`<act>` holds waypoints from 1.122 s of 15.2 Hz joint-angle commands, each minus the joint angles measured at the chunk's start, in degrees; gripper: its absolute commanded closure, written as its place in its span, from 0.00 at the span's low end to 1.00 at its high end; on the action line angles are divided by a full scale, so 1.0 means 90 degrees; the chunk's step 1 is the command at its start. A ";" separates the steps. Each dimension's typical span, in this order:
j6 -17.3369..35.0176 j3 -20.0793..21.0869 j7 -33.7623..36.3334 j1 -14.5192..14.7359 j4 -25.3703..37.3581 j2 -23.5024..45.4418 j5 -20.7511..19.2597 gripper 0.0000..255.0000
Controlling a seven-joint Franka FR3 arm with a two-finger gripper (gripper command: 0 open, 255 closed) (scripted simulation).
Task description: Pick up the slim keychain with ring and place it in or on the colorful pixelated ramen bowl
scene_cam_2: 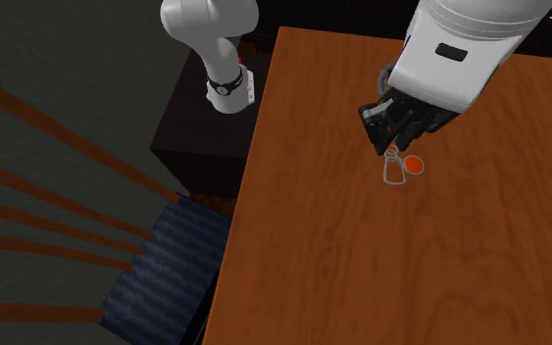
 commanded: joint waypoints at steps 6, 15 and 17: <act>0.0034 0.0428 0.0838 0.0420 -0.0482 -0.0527 0.0210 1.00; -0.0040 0.1150 0.2124 0.0990 -0.0552 -0.0726 0.0273 1.00; -0.0070 0.1339 0.2452 0.1124 -0.0482 -0.0680 0.0232 1.00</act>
